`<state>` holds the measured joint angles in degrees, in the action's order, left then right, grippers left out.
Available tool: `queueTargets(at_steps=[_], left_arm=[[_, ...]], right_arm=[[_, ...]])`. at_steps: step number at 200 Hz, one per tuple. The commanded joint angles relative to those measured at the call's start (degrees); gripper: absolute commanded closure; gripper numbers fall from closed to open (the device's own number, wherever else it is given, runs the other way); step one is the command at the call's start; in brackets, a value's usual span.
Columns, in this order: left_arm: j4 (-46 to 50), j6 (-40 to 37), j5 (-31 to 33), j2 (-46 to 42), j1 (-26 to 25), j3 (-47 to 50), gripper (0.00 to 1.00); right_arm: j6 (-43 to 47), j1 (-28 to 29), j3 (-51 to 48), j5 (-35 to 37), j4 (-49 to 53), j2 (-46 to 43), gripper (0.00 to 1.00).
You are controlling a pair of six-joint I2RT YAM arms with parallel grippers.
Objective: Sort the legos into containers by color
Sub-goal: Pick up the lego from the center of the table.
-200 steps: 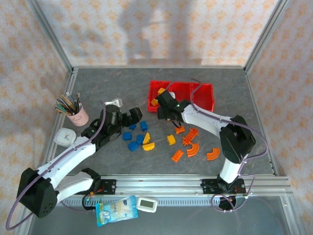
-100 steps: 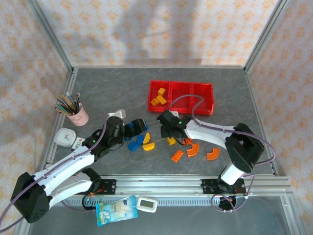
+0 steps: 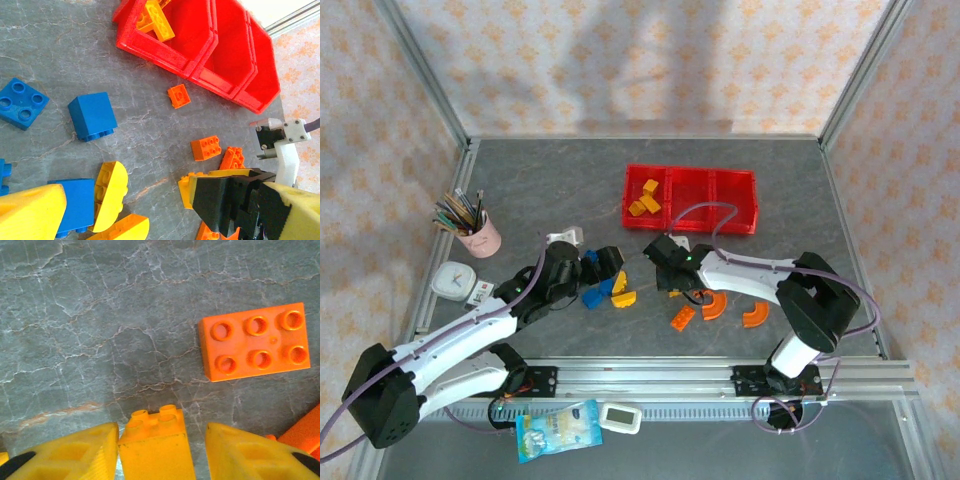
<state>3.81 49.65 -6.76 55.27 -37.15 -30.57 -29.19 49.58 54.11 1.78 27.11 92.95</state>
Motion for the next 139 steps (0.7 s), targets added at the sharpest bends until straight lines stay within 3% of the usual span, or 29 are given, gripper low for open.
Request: queueTargets(at_steps=[1,81,139], left_arm=[[-1.2,0.2,1.9,-0.1,-0.5,-0.1,0.01],[-0.9,0.3,2.3,-0.5,-0.5,0.0,0.01],[-0.6,-1.1,4.1,-0.6,-0.4,-2.0,0.01]], right_arm=[[0.7,0.4,1.3,0.0,-0.6,1.7,0.55],[1.6,0.6,2.3,0.2,-0.4,2.2,0.66],[3.5,0.1,9.8,1.9,1.7,0.7,0.66]])
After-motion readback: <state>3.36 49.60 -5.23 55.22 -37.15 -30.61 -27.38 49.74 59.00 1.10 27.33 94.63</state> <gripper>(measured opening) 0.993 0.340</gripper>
